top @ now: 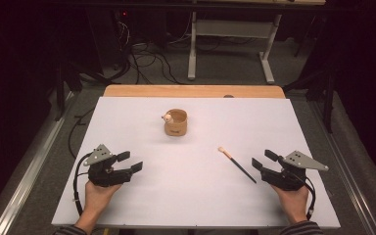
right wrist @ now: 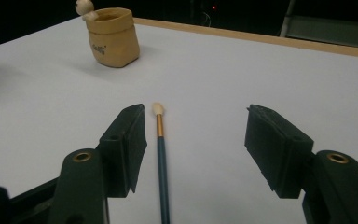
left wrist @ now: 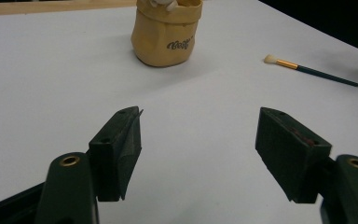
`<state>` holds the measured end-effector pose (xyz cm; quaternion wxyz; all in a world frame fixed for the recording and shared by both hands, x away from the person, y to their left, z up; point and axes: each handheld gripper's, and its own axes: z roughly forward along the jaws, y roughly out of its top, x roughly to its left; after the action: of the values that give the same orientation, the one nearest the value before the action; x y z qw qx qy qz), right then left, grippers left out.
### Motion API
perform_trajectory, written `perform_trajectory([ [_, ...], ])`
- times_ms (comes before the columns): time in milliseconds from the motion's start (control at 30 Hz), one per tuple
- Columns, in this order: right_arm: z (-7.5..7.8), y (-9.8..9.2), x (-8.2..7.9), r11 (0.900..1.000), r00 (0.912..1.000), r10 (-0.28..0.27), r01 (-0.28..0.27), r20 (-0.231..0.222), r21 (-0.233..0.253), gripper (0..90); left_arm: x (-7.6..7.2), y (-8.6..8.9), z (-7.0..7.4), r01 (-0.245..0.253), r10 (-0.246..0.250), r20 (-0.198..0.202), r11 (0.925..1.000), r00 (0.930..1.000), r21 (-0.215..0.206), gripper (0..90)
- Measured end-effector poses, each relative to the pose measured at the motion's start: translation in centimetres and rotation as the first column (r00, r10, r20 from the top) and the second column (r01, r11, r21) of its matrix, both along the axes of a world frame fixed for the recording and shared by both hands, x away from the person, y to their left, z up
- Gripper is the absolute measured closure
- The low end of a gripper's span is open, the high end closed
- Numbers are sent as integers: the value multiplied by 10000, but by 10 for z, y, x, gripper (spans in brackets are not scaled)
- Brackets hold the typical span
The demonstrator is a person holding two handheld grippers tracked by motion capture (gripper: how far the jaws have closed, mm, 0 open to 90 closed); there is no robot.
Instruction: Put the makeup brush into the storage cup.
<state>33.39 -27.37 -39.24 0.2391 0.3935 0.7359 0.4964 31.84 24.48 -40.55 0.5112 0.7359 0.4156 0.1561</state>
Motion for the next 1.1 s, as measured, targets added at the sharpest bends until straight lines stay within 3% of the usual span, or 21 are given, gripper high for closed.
perform_trajectory([
  [1100, 19, 50, 32, 9972, 9968, 722, -728, -329, -178, 414, 0, -1, 0, 57, -57, -39, 9999, 10000, 88, 318],
])
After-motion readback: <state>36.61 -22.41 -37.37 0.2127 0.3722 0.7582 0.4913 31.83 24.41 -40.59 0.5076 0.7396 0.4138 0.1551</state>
